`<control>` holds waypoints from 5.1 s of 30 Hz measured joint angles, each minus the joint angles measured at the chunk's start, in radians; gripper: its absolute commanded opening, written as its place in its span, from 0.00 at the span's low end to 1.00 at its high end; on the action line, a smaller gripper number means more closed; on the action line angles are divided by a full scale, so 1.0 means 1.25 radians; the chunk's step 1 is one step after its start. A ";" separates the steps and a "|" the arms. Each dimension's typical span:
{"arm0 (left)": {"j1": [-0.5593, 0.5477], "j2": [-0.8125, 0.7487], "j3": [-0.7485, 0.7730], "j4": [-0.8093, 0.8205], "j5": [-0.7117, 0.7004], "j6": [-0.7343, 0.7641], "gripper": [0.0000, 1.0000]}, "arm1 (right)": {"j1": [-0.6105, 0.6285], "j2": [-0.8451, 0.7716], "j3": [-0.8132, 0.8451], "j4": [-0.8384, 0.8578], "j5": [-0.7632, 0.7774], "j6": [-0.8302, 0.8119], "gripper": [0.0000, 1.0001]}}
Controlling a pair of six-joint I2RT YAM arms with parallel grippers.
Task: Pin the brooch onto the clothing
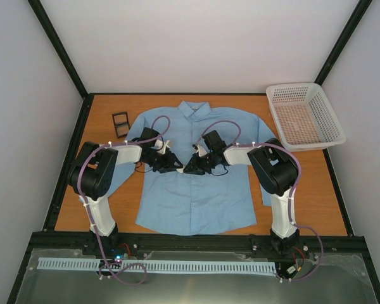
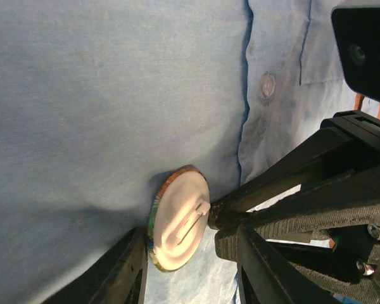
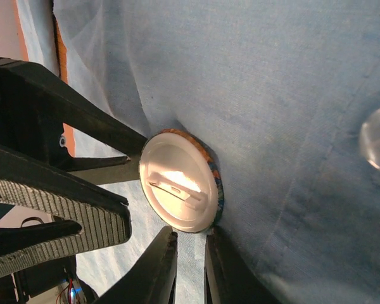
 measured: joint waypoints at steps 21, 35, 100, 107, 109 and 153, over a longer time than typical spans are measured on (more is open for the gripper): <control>0.000 -0.038 -0.001 -0.001 -0.015 0.008 0.01 | 0.000 -0.067 -0.013 -0.050 0.020 -0.084 0.50; -0.004 -0.452 -0.112 0.153 0.101 0.077 0.01 | -0.067 -0.467 -0.145 -0.061 -0.054 -0.207 0.77; -0.021 -0.460 0.143 -0.098 0.323 0.257 0.43 | -0.067 -0.458 0.138 -0.410 -0.373 -0.682 0.03; -0.040 -0.443 0.143 -0.124 0.334 0.274 0.27 | -0.068 -0.458 0.140 -0.420 -0.367 -0.687 0.03; -0.043 -0.439 0.143 -0.126 0.338 0.277 0.20 | -0.068 -0.458 0.140 -0.428 -0.363 -0.687 0.03; -0.065 -0.675 -0.150 0.733 0.017 -0.083 0.01 | 0.009 -0.505 -0.112 0.708 -0.104 0.368 0.47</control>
